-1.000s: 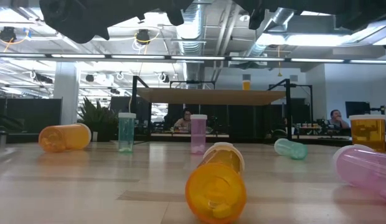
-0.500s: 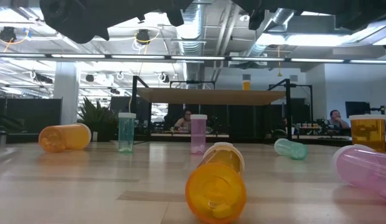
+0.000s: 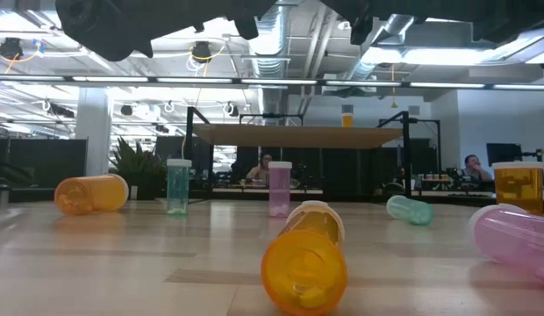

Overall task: Pick and place medicine bottles onto shelf by color
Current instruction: Put the left small orange pill bottle on the shelf aligned with the other small orange pill bottle

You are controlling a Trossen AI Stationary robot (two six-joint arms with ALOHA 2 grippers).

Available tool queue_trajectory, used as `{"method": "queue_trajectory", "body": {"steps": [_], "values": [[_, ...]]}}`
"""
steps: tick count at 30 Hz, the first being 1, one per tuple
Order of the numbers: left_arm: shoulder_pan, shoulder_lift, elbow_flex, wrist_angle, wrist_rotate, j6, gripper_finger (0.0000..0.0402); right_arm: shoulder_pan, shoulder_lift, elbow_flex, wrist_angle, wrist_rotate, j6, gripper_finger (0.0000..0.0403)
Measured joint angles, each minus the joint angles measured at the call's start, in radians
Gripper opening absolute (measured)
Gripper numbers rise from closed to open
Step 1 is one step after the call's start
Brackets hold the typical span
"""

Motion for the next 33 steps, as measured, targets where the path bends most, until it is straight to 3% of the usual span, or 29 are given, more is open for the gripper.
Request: {"method": "queue_trajectory", "body": {"steps": [11, 24, 29, 33], "values": [[0.016, 0.000, 0.000, -0.027, -0.005, -0.031, 0.0127, 0.000, 0.000, 0.000, -0.038, 0.001, 0.024, 0.0165], [0.017, 0.000, 0.000, -0.041, -0.005, -0.032, 0.0127, -0.020, 0.000, 0.000, -0.094, 0.003, 0.051, 0.0236], [0.017, -0.007, 0.000, -0.056, 0.000, -0.036, 0.0127, -0.020, 0.000, 0.000, -0.104, 0.008, 0.052, 0.0242], [0.017, -0.070, 0.000, -0.164, 0.006, -0.022, 0.0127, -0.033, 0.000, 0.000, -0.118, 0.008, 0.050, 0.0241]]}}
